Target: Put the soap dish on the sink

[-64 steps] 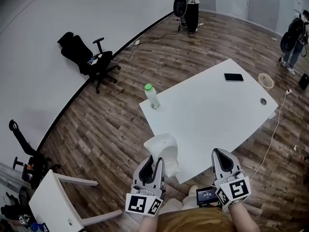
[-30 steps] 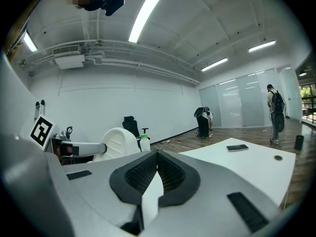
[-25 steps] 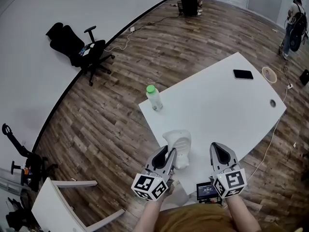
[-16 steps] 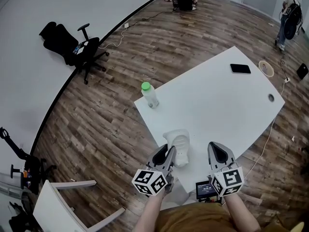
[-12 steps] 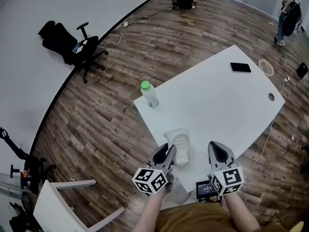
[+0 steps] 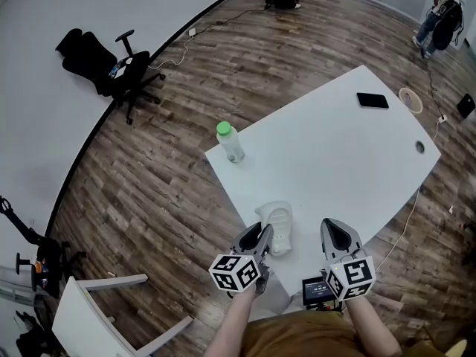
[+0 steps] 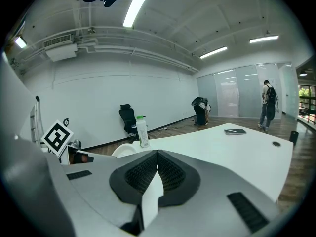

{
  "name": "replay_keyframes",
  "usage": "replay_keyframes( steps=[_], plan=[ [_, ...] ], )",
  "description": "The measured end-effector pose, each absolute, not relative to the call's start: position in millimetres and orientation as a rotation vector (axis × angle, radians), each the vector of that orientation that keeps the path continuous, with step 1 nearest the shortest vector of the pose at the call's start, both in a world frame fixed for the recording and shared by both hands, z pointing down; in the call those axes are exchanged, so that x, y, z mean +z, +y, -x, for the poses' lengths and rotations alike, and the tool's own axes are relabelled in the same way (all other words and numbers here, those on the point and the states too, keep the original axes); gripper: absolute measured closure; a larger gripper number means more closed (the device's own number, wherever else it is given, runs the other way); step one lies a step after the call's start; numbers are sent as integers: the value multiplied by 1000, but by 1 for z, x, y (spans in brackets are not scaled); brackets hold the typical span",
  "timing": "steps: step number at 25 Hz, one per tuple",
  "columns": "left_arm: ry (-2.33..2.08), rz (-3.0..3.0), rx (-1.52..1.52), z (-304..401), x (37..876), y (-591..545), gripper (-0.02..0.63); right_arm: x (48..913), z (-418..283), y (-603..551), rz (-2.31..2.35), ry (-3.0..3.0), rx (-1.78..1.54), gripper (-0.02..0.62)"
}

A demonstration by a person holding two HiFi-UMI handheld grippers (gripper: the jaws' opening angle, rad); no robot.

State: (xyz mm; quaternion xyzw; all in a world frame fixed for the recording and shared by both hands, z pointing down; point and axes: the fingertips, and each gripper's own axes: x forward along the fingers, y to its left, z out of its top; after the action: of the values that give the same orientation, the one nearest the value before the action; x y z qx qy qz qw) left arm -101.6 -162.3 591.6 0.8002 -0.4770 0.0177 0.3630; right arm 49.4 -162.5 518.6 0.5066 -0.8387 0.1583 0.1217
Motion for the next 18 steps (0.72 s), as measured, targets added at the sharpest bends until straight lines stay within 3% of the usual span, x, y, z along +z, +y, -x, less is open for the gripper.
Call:
replay_keyframes(
  steps=[18],
  plan=[
    [-1153, -1919, 26, 87, 639, -164, 488, 535, -54, -158, -1450, -2413, 476, 588]
  ],
)
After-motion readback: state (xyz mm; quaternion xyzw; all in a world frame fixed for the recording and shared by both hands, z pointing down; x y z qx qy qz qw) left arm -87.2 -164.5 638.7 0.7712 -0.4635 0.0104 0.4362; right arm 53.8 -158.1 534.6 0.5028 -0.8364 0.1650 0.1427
